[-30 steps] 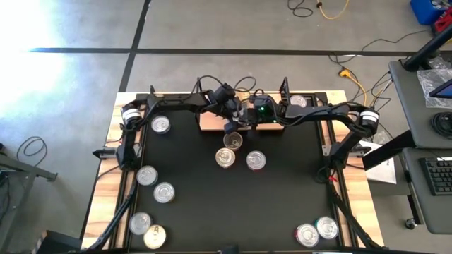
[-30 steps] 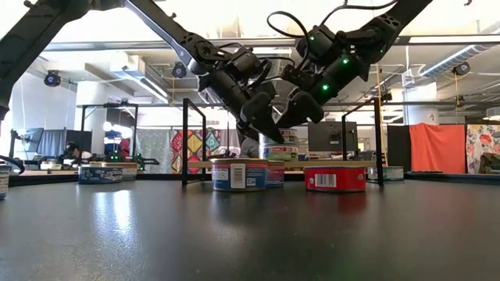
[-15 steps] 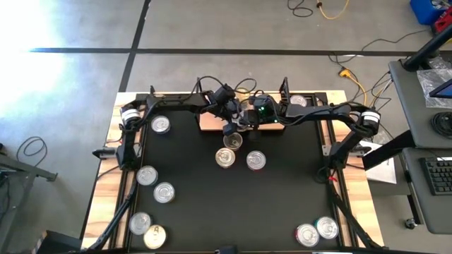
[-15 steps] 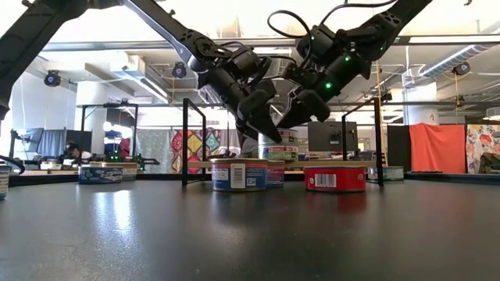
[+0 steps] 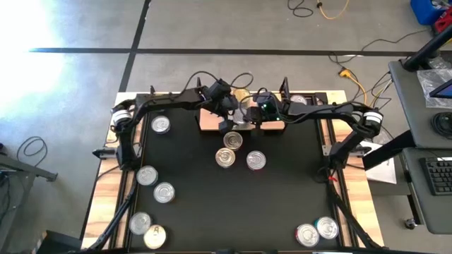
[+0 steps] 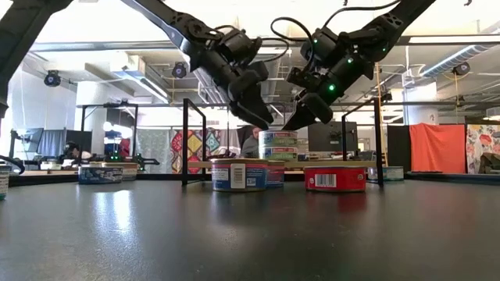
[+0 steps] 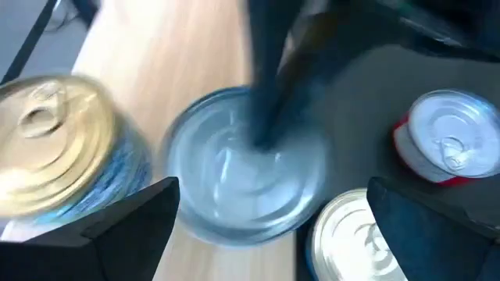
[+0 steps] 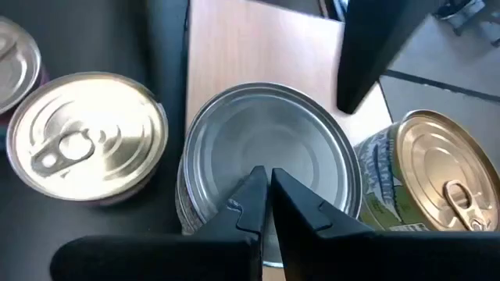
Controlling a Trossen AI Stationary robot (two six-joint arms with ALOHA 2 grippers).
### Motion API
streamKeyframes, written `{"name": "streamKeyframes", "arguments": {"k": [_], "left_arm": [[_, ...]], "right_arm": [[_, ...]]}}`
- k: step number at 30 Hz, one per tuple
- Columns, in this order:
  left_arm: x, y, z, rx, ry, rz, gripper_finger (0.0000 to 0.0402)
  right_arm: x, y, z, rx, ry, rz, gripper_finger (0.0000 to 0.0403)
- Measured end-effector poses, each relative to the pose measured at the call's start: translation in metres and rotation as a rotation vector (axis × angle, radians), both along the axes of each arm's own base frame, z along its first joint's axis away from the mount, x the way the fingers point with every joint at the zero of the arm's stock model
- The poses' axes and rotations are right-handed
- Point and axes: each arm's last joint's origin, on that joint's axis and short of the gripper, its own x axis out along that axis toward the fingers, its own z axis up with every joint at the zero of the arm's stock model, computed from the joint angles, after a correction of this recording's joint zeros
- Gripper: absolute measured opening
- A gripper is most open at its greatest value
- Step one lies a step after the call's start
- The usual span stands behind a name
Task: Stack canned seafood by type on shelf
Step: Stack the green tuna can on the shelf aligned with the other green tuna can
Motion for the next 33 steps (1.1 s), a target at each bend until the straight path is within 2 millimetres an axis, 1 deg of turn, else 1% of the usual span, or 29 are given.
{"name": "streamKeyframes", "arguments": {"k": [3,5,9,14,16,18,21,26,28,30,33], "left_arm": [[0.0,0.0,-0.002,0.003,-0.002,-0.007,0.0395],[0.002,0.001,0.0,0.023,-0.024,-0.012,0.0395],[0.0,0.0,0.002,0.028,-0.015,-0.004,0.0395],[-0.013,-0.006,0.026,0.03,-0.04,0.004,0.0396],[-0.019,-0.011,0.029,0.017,-0.041,0.013,0.0396],[-0.025,-0.017,0.031,0.02,-0.065,0.015,0.0396],[-0.034,-0.03,0.033,0.042,-0.169,0.012,0.0396],[-0.049,-0.052,0.017,0.094,-0.279,-0.025,0.0396],[-0.053,-0.062,0.015,0.132,-0.328,-0.026,0.0396],[-0.057,-0.074,0.011,0.162,-0.326,-0.026,0.0396],[-0.06,-0.092,0.006,0.215,-0.292,-0.034,0.0396]], "right_arm": [[0.0,0.0,0.001,-0.003,-0.003,-0.008,0.0017],[0.0,0.0,0.002,0.0,-0.007,-0.014,0.0017],[0.0,0.0,0.003,0.003,-0.012,-0.013,0.0017],[-0.001,-0.002,0.003,0.014,-0.017,-0.021,0.0018],[-0.001,-0.002,0.003,0.024,-0.021,-0.029,0.0017],[-0.001,-0.002,0.003,0.026,-0.022,-0.031,0.0018],[-0.001,-0.003,0.003,0.005,-0.018,-0.051,0.0018],[0.001,-0.006,0.006,-0.051,-0.038,-0.08,0.0017],[0.002,-0.006,0.007,-0.063,-0.052,-0.082,0.0018],[0.003,-0.007,0.009,-0.071,-0.066,-0.079,0.0018],[0.002,-0.004,0.018,-0.092,-0.089,-0.067,0.0018]]}}
